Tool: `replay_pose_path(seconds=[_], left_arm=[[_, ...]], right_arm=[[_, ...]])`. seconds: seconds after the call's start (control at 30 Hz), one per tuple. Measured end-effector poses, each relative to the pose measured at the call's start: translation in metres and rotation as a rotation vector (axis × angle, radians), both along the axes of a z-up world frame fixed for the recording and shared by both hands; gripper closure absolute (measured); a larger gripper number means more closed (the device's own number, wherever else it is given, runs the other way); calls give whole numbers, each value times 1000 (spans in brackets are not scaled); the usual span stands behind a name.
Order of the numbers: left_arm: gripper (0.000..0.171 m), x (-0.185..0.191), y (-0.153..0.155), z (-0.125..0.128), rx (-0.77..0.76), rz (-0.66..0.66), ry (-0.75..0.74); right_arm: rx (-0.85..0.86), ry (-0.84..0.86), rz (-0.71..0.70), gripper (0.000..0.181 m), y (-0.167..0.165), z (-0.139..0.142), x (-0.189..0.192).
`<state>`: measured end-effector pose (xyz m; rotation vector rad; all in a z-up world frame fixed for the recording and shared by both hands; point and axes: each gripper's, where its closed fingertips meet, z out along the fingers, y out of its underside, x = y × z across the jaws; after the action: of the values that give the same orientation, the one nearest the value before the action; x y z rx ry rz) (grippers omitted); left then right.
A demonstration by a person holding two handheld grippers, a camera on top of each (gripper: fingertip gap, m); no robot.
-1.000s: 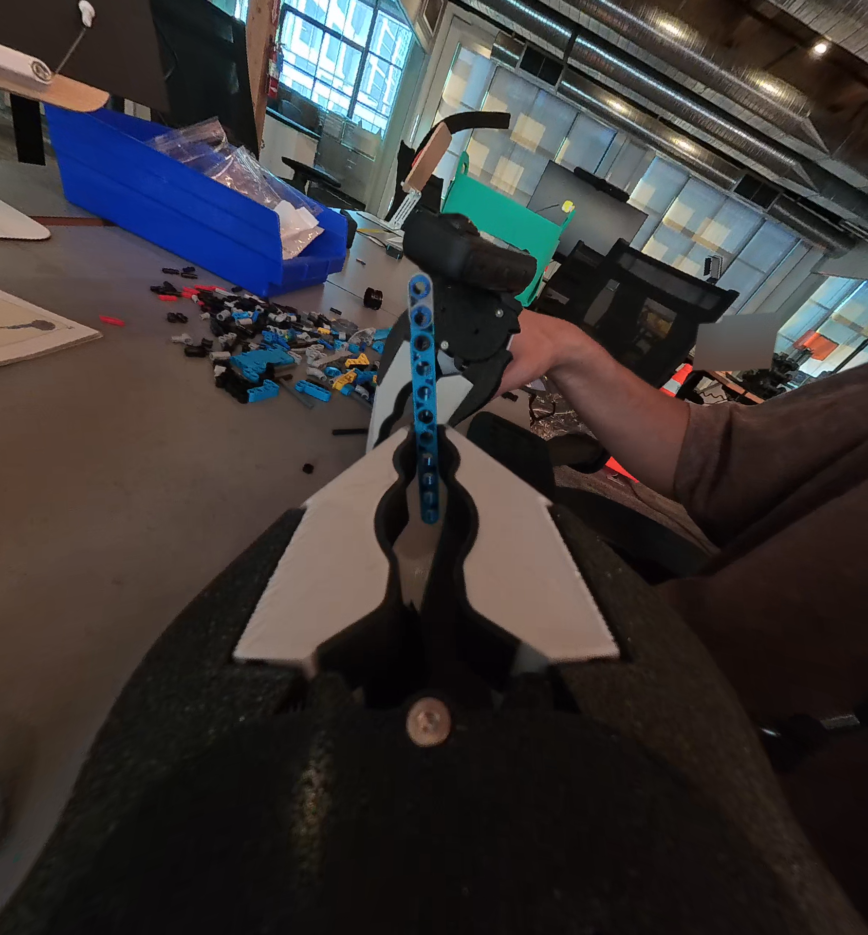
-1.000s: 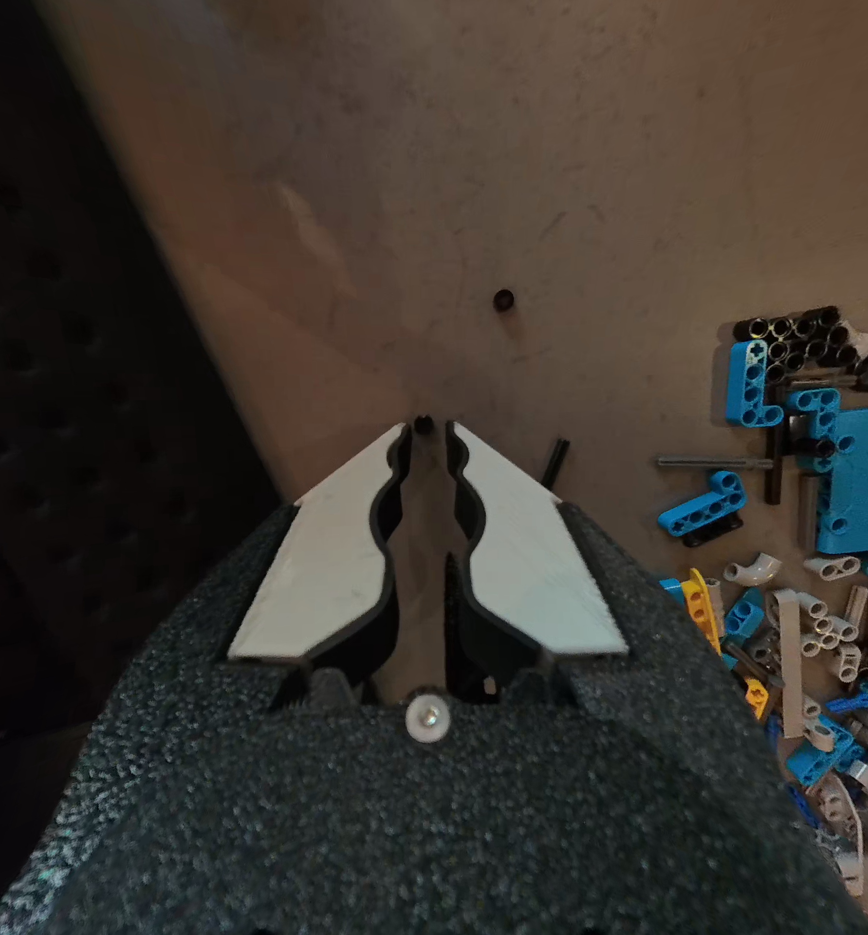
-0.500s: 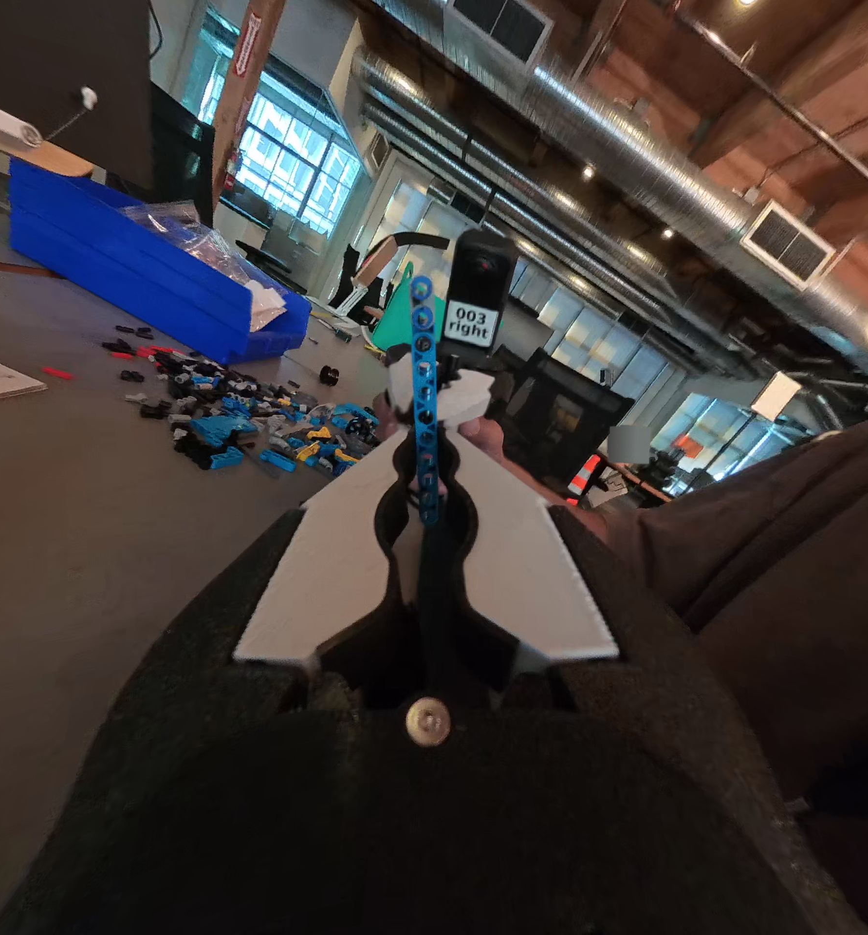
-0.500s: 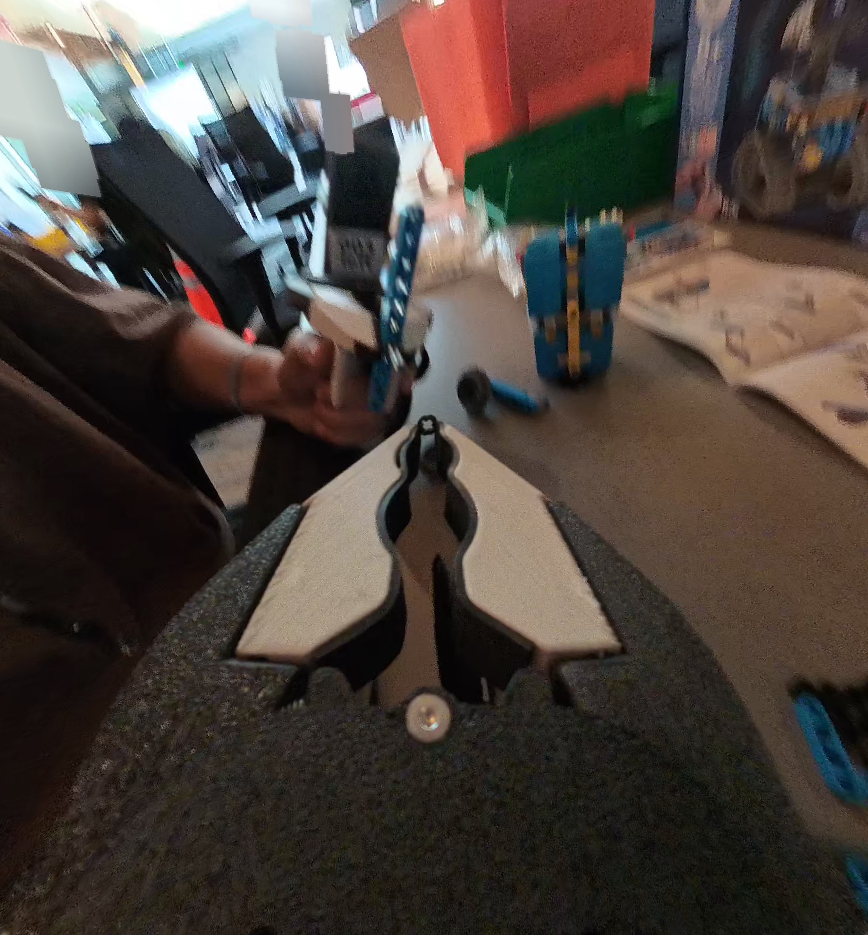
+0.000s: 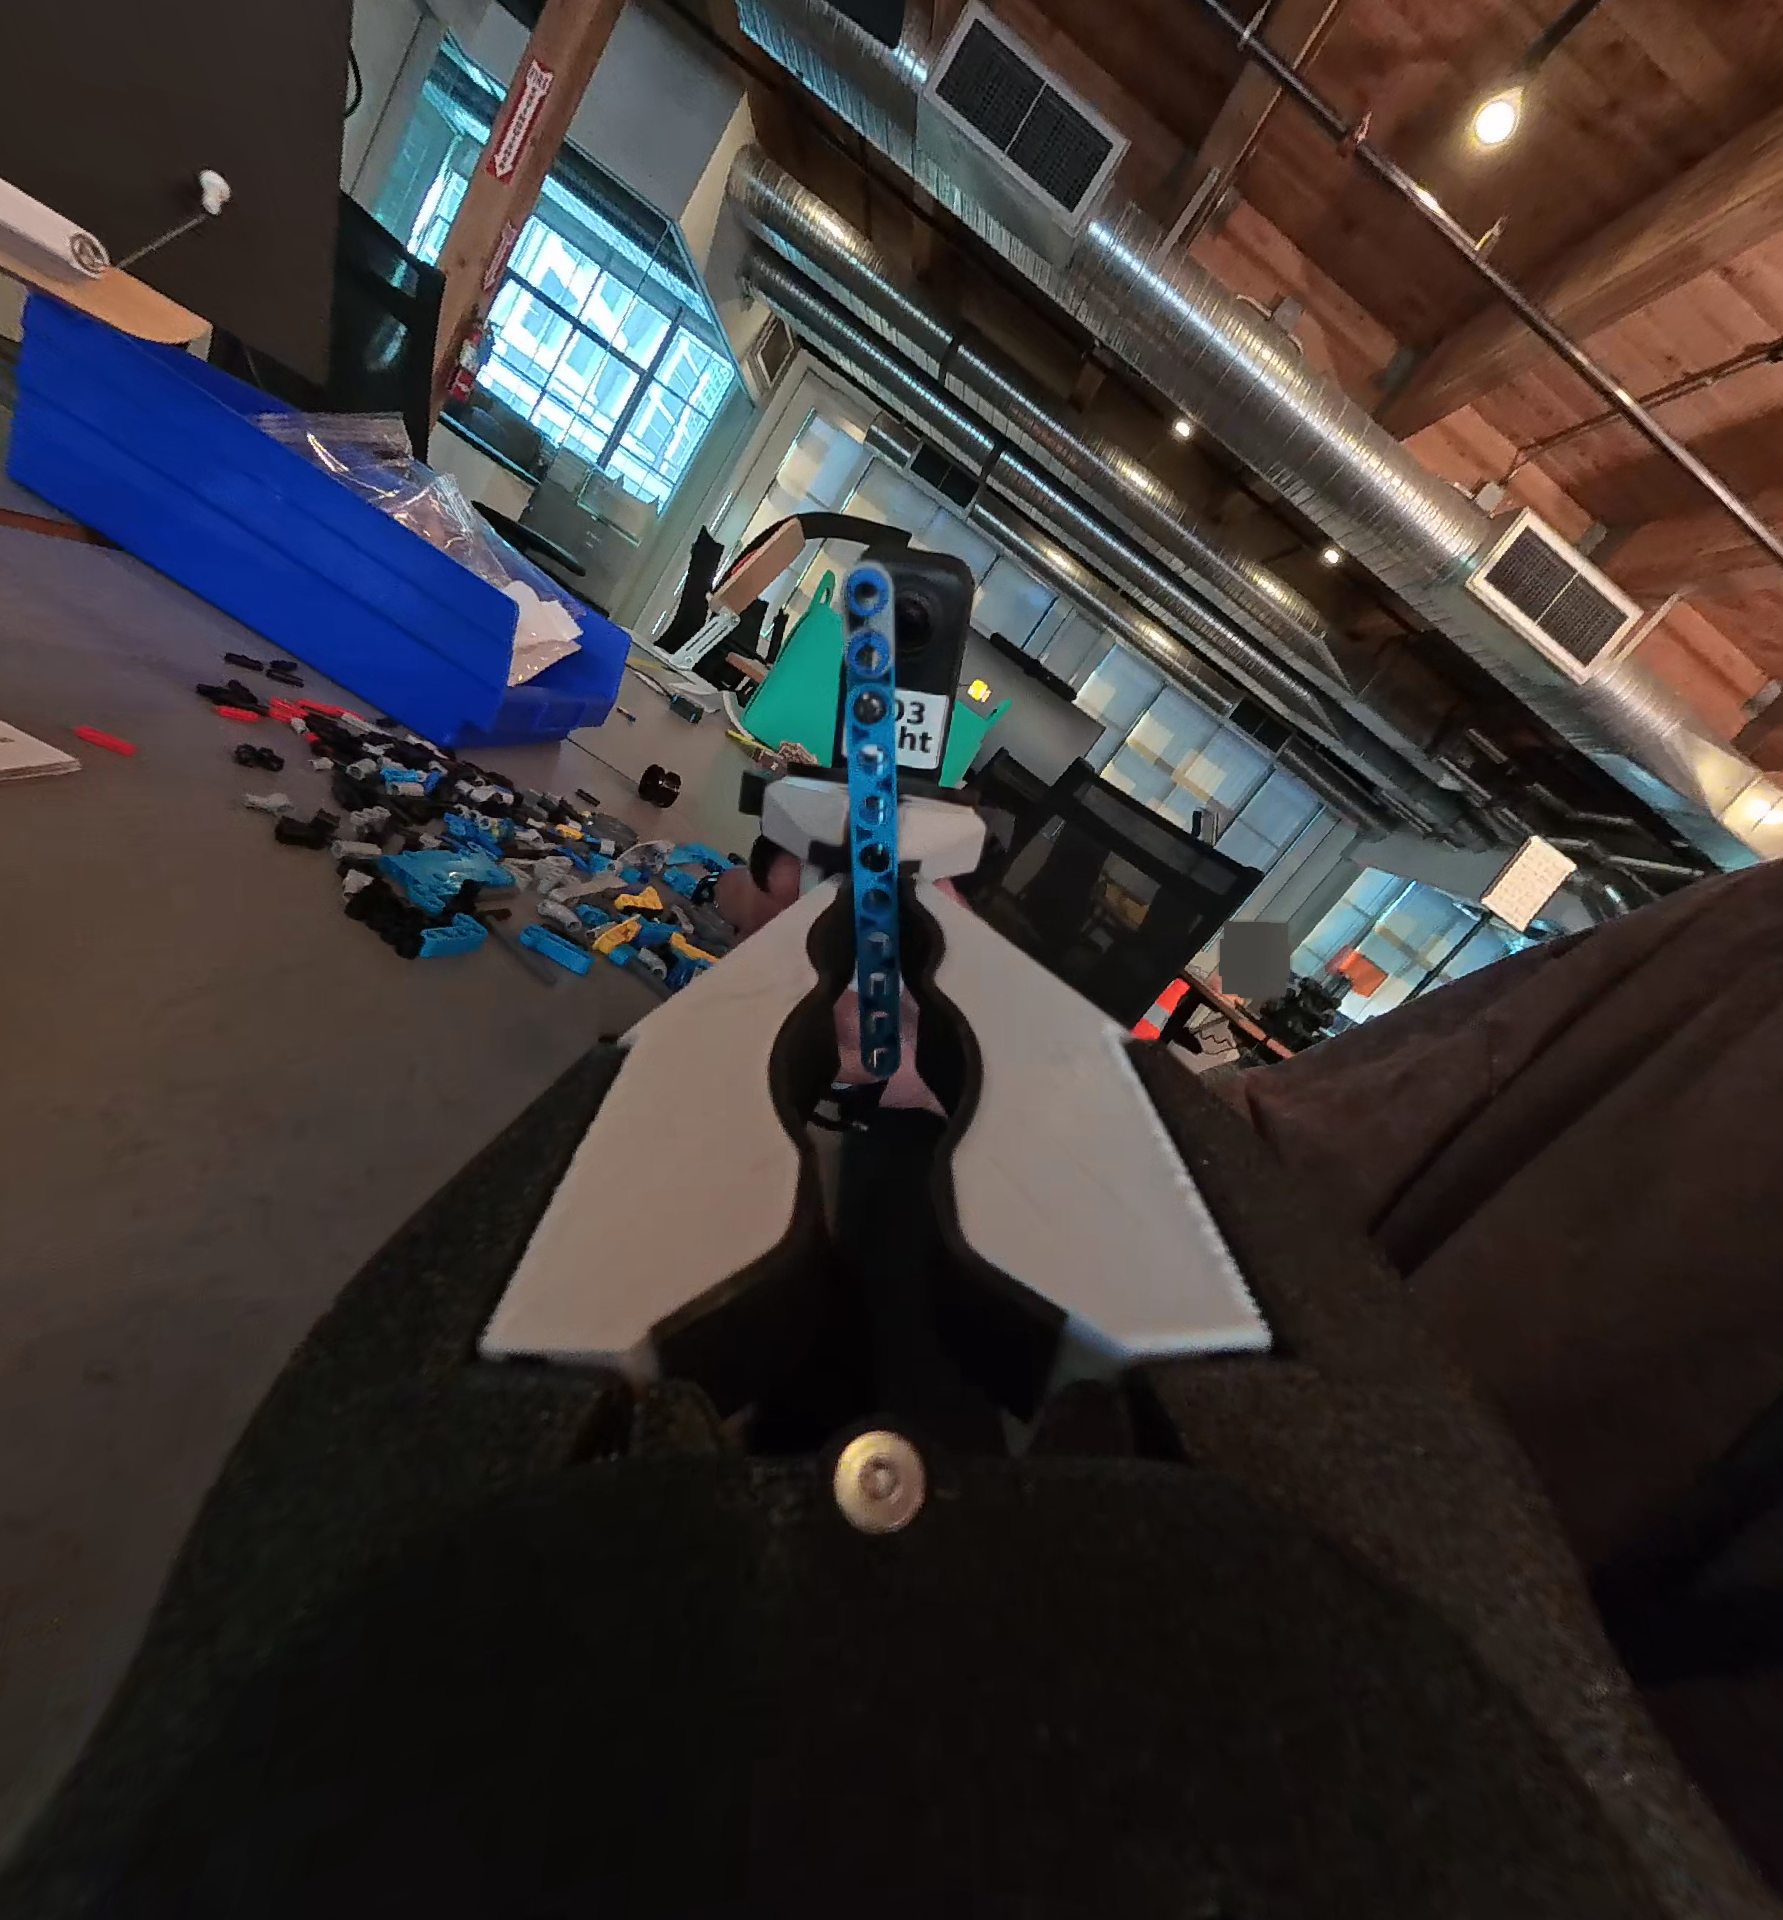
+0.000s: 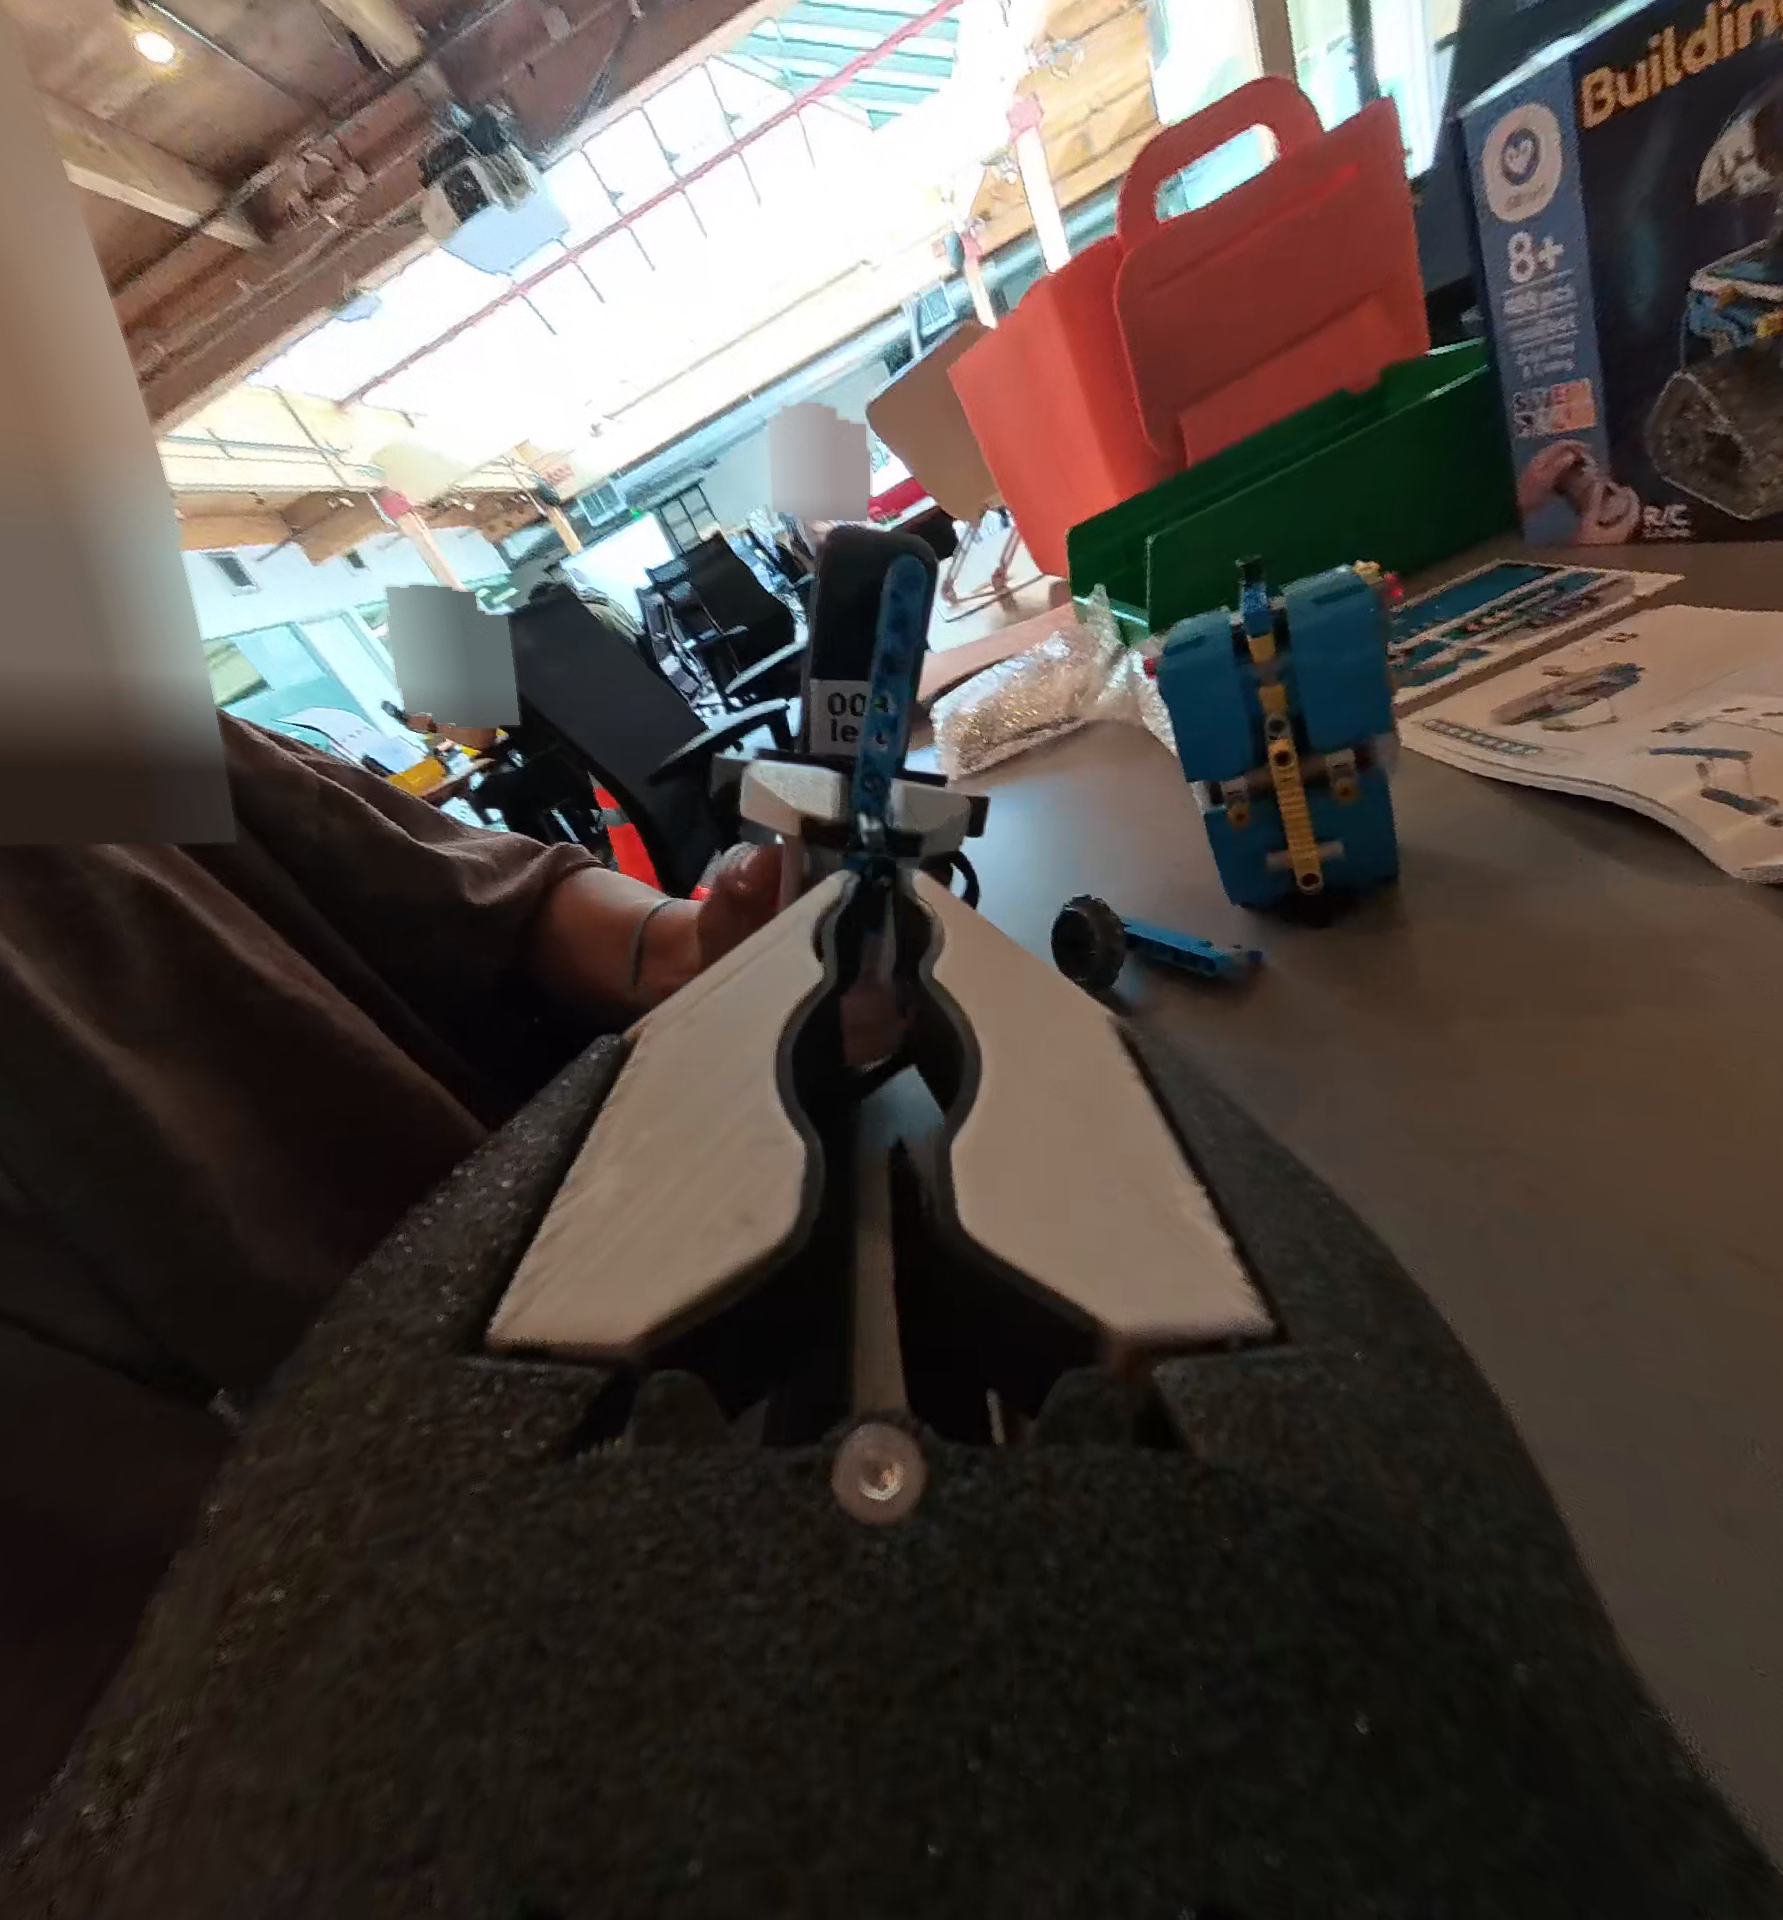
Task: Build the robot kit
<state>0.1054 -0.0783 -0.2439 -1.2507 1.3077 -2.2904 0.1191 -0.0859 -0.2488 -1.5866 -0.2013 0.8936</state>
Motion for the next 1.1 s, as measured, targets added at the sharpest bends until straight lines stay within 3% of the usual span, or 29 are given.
replay_pose_path(seconds=[0.53,0.83,1.1], left_arm=[[165,1,-2,-3,16,-3,14],[165,1,-4,-6,82,21,14],[165,2,-3,-9,82,20,30]], right_arm=[[-13,100,48,176,-1,3,0],[-59,238,127,177,-4,3,0],[-70,182,106,177,-2,-3,1]])
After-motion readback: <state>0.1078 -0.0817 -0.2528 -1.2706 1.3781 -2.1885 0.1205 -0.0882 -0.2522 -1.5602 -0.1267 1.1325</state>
